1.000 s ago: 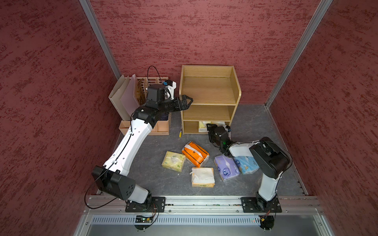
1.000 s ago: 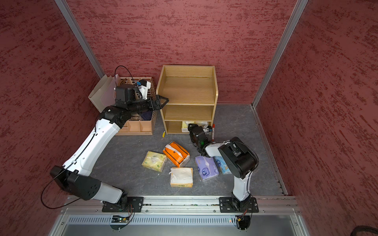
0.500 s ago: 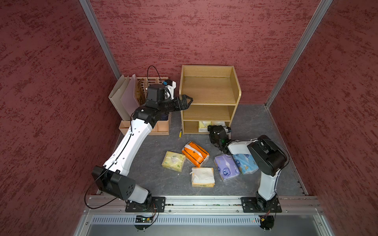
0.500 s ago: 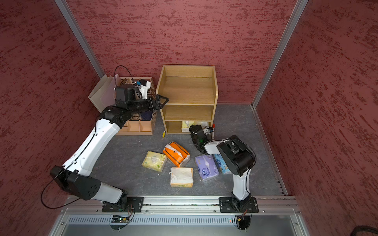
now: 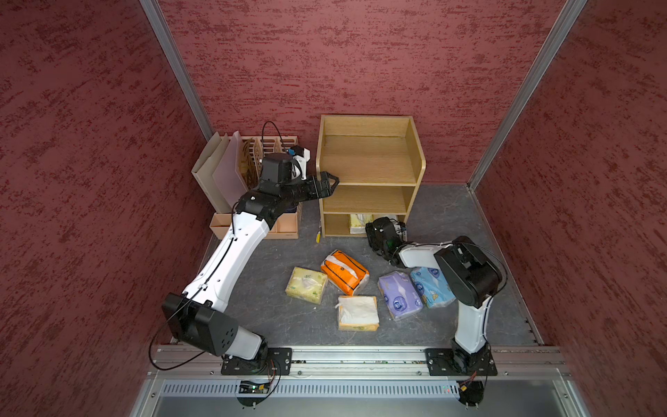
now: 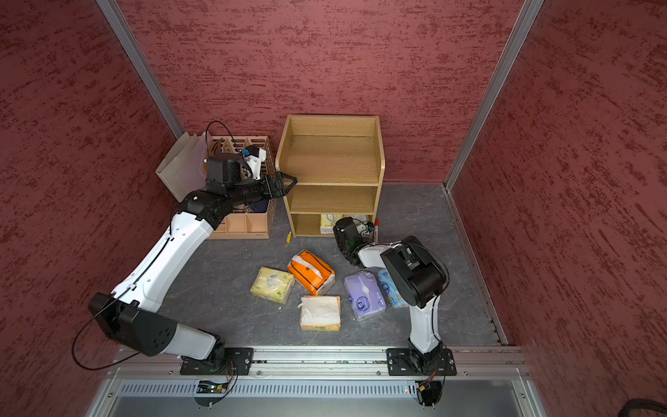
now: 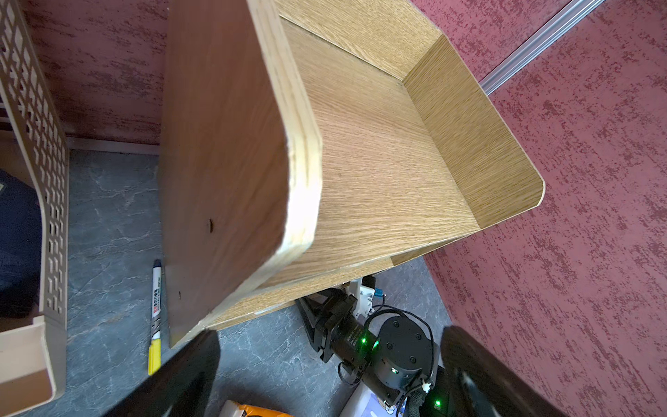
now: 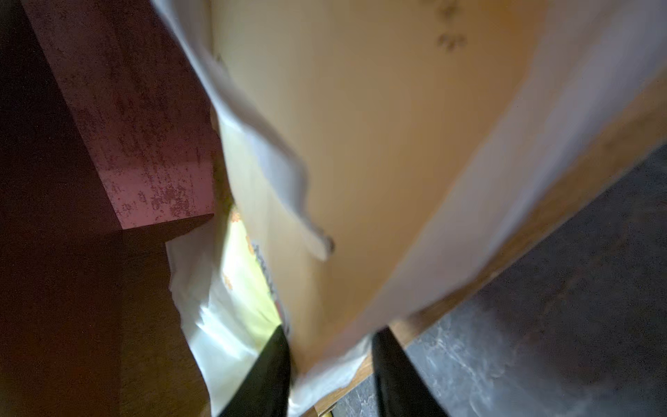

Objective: Remove the tissue boxes from the shelf
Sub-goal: Pick up a box of tissues from the shelf.

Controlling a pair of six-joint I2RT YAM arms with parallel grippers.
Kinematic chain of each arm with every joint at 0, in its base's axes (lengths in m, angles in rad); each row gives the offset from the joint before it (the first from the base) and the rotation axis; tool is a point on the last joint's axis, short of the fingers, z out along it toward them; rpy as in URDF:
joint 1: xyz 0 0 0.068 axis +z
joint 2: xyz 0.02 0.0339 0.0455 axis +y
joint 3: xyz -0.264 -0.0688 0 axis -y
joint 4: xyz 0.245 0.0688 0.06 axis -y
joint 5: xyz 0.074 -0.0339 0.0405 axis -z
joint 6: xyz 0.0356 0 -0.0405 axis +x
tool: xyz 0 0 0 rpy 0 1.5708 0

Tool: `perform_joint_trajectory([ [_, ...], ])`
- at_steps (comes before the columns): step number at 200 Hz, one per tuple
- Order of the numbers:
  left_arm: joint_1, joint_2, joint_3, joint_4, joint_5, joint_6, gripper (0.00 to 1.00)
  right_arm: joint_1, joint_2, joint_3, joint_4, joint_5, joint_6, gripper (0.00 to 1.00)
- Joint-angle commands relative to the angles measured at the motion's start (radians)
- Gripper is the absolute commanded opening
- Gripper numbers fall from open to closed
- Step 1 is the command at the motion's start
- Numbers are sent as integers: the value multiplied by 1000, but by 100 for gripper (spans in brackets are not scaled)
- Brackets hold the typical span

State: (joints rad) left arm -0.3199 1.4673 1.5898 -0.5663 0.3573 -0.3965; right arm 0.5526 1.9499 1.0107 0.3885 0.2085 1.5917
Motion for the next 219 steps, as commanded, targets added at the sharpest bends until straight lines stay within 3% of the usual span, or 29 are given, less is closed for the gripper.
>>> perform_joint_trajectory([
  [1,-2,-38,-14,28,-20,-7,100,-21,23,22,-59,0,-10,14],
  [22,-2,-45,-19,29,-30,-5,100,-25,7,18,-77,-6,-17,0],
  [108,-2,-33,18,32,-20,-1,100,-30,-191,-15,-292,-132,-139,0],
  [176,-4,-52,10,29,-10,-8,100,-33,-331,-20,-635,-232,-483,0],
  [219,-10,-61,16,22,-10,-2,100,-33,-434,-88,-761,-227,-602,0],
])
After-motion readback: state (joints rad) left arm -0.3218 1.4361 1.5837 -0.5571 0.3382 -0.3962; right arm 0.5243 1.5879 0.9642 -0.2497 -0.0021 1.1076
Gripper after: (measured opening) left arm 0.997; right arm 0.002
